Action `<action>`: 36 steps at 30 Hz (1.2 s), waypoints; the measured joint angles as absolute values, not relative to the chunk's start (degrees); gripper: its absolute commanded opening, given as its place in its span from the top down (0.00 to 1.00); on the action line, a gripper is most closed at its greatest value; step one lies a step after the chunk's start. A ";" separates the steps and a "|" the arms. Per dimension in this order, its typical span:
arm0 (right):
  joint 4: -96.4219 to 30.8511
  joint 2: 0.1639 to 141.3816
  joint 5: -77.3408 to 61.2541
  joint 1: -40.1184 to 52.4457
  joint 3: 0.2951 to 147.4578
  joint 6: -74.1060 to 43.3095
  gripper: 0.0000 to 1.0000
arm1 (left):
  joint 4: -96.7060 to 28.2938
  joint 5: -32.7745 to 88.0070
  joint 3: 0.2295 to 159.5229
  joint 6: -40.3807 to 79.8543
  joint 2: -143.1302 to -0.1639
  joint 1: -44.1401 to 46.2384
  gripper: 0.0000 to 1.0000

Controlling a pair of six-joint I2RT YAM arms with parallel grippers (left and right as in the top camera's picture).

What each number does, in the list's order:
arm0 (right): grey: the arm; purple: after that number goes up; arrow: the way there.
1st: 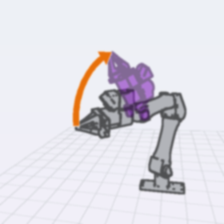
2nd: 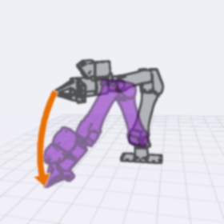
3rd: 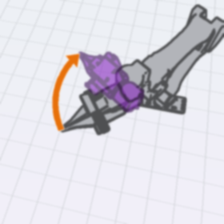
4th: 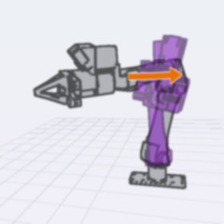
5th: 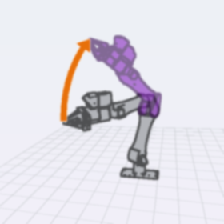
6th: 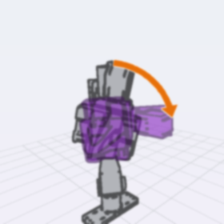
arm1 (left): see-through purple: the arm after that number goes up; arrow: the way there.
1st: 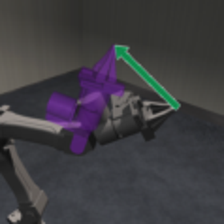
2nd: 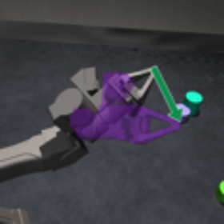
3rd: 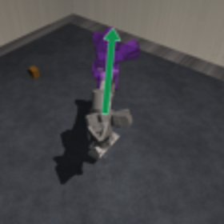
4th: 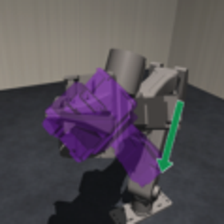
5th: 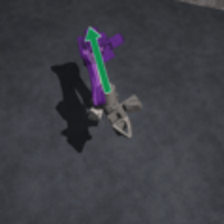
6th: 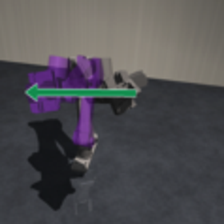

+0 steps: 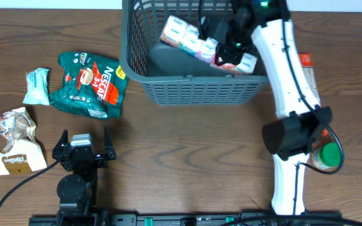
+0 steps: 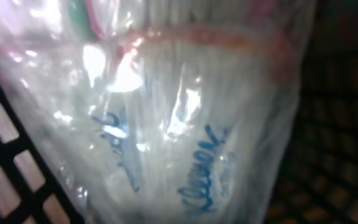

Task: Pack container
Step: 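Lift the tissue pack with the right gripper and drop it into the basket, then move the right gripper to the orange pasta packet and grasp it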

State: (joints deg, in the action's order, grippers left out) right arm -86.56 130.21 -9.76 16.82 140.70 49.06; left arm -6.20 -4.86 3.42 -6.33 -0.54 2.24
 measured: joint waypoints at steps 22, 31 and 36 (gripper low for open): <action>-85.58 122.76 -8.75 18.46 140.49 38.28 0.01 | -6.20 -4.86 3.42 -6.33 -0.54 2.24 0.01; -89.06 101.21 1.52 8.34 142.37 22.87 0.01 | -6.17 -4.86 3.42 -6.33 -0.54 2.24 0.01; -94.19 98.56 3.22 -5.04 142.82 19.05 0.01 | -6.17 -4.86 3.42 -6.33 -0.54 2.24 0.02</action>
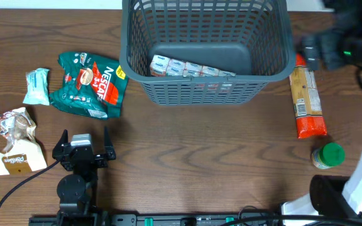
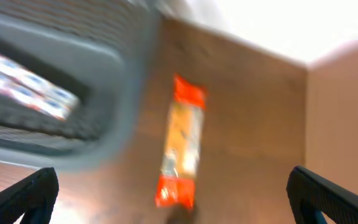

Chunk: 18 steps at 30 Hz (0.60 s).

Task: Pack container
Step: 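Move the right gripper to the orange pasta packet and grasp it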

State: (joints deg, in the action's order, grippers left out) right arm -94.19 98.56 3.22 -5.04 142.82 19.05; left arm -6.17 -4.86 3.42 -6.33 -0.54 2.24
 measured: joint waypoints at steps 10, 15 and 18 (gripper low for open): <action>-93.58 107.44 0.56 -17.80 131.98 18.90 0.01 | -6.17 -4.86 3.42 -6.33 -0.54 2.24 0.01; -88.79 111.92 0.05 -18.37 122.76 20.40 0.01 | -6.17 -4.86 3.42 -6.33 -0.54 2.24 0.02; -84.71 114.78 -0.21 -18.37 117.73 21.32 0.01 | -6.20 -4.86 3.42 -6.33 -0.54 2.24 0.01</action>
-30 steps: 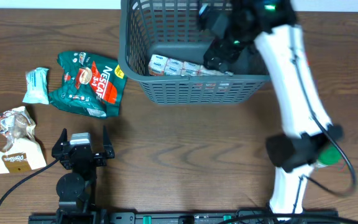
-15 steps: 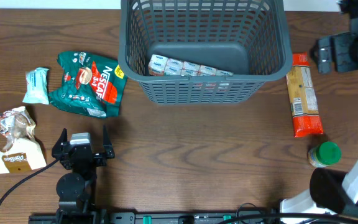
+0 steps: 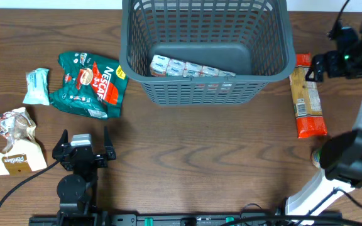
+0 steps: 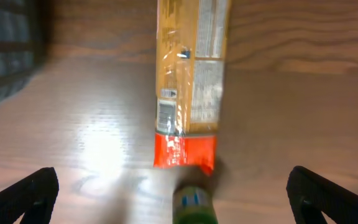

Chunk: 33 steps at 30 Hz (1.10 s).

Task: Pack container
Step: 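Move the right gripper to the orange pasta packet and grasp it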

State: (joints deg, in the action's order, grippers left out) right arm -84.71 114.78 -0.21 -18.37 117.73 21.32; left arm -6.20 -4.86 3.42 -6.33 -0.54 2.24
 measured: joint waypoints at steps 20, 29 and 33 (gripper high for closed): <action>-62.11 124.22 0.30 -19.00 93.86 21.28 0.01 | -6.20 -4.86 3.42 -6.33 -0.54 2.24 0.01; -60.66 124.22 1.32 -20.32 93.41 18.35 0.01 | -6.17 -4.86 3.42 -6.33 -0.54 2.24 0.01; -59.66 124.22 1.32 -20.32 93.34 17.96 0.01 | -6.20 -4.86 3.42 -6.33 -0.54 2.24 0.01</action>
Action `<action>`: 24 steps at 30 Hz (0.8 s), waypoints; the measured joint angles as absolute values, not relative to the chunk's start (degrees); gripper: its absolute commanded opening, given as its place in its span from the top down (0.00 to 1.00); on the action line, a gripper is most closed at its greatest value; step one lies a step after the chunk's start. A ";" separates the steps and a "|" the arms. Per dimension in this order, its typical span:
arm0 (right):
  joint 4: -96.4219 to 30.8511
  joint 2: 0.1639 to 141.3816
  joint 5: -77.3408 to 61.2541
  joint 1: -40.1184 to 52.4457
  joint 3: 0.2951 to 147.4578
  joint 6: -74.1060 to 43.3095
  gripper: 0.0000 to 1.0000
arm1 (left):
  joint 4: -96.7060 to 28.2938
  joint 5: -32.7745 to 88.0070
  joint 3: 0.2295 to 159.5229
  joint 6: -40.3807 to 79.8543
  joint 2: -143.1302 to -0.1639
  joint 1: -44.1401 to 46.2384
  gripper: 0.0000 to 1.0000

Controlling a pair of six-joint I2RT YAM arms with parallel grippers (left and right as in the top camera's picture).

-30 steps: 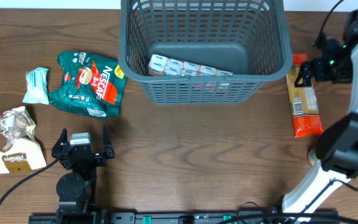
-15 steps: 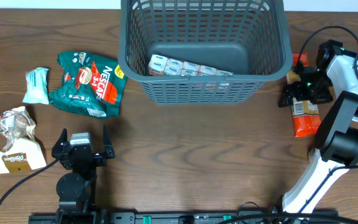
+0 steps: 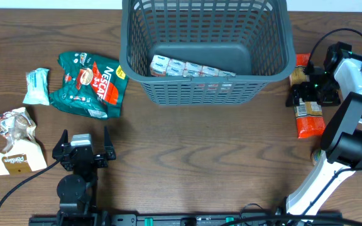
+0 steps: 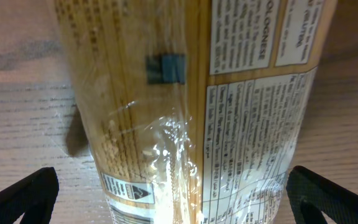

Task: Pack container
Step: 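Move the right gripper to the orange pasta packet and grasp it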

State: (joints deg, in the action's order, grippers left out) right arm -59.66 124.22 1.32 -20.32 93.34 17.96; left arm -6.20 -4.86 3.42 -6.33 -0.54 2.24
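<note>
A long orange pasta packet lies on the table right of the grey basket. My right gripper is down over the packet's middle, open. In the right wrist view the packet fills the frame, and the gripper has a dark fingertip on each side of it. A row of tissue packs lies in the basket. My left gripper rests open at the front left, holding nothing.
A green Nescafe bag, a small teal packet and a brown-and-white bag lie on the left of the table. The right arm covers the spot in front of the pasta packet.
My right gripper was higher above the pasta packet, with the packet's red end and a green-lidded jar in view. It is now low over the packet's middle, fingers on either side.
My right gripper was inside the basket with the tissue packs. Then the packs lay in the basket and the gripper was open, out to the basket's right. It then stood above the pasta packet, and now straddles it close.
</note>
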 measured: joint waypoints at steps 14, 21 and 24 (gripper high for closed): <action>-52.16 124.22 1.08 -20.32 93.23 17.52 0.01 | -6.20 -4.86 3.42 -6.33 -0.54 2.24 0.02; -51.40 124.70 1.04 -20.32 93.23 17.50 0.01 | -6.17 -4.86 3.42 -6.33 -0.54 2.24 0.01; -51.79 126.26 -0.23 -20.34 93.34 17.26 0.01 | -6.20 -4.86 3.42 -6.33 -0.54 2.24 0.01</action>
State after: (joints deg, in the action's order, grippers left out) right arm -51.79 126.26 -0.23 -20.34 93.34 17.26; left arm -6.20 -4.86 3.42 -6.33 -0.54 2.24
